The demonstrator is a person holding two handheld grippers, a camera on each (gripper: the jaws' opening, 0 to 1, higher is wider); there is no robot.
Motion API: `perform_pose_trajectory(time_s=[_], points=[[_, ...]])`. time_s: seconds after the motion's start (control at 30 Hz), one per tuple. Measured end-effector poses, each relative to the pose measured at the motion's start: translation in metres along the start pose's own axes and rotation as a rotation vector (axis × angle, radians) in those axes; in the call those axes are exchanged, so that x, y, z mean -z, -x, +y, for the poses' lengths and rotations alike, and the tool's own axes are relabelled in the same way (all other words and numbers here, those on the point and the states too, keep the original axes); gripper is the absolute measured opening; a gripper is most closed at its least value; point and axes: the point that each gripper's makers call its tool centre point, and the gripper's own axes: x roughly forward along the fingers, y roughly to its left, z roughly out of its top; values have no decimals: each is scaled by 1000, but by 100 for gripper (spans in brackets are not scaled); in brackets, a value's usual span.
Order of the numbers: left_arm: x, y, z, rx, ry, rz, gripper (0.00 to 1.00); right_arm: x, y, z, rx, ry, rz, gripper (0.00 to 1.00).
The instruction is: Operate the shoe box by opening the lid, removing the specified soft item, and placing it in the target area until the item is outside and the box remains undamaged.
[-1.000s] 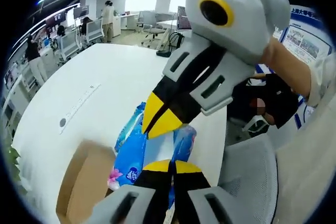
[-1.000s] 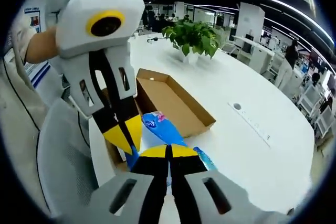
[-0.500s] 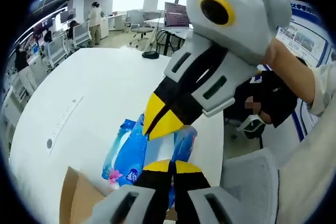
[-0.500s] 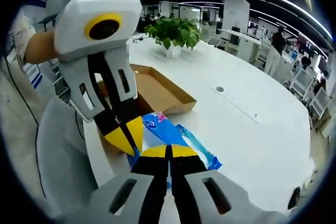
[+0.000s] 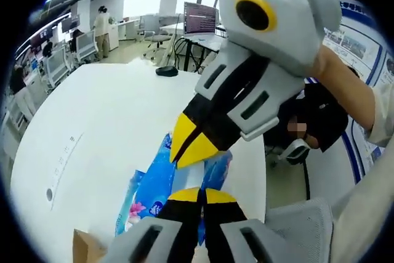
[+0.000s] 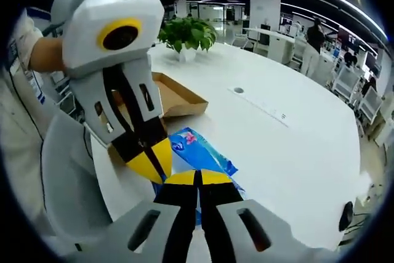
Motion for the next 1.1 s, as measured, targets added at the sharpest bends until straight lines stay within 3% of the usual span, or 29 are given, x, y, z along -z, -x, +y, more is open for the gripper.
perform_pose_trajectory(time_s=[0.6,0.93,1.1], points=[[-46,-63,14,38,20,-34,0,35,18,-58,40,-58,23,0],[-57,-99,27,35,-33,-18,0,55,11,-83,48,-91,56,0],[-58,-115,30,58,1,-13,0,66,5,-93,53,-115,71,0]])
